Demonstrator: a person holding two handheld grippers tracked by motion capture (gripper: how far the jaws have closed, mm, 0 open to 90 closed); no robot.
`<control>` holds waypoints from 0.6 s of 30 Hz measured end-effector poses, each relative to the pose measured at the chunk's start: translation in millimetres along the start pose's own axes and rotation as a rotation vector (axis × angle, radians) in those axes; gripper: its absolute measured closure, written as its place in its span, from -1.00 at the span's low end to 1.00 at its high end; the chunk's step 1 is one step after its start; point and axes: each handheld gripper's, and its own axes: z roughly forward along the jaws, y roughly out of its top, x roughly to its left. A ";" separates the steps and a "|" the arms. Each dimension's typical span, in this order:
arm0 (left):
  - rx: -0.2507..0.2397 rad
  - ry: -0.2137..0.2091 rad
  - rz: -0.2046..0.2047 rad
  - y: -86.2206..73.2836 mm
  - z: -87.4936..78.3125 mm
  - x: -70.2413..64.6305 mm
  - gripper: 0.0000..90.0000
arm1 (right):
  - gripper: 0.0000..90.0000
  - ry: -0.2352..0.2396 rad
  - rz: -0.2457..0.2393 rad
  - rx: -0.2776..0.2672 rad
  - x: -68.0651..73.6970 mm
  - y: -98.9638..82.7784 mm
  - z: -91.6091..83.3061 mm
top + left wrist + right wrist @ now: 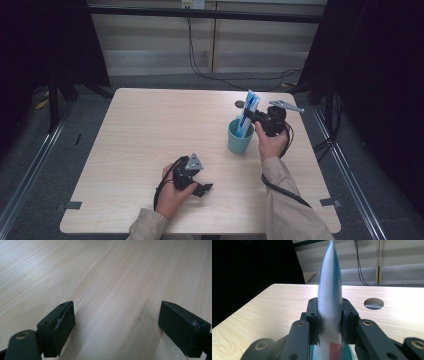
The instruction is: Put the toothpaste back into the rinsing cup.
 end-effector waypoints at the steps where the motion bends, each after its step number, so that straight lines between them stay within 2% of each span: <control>1: 0.000 0.001 0.002 0.0 0.0 0.1 -0.70 | 0.61 0.001 0.001 -0.001 -0.2 -1.0 0.2; 14: 0.002 0.000 0.003 0.0 -0.1 0.2 -0.70 | 0.59 -0.001 0.044 -0.011 -9.5 -5.4 -1.5; 18: 0.003 0.000 0.005 0.1 -0.2 0.3 -0.70 | 0.59 -0.002 0.044 -0.011 -12.0 -5.2 -2.4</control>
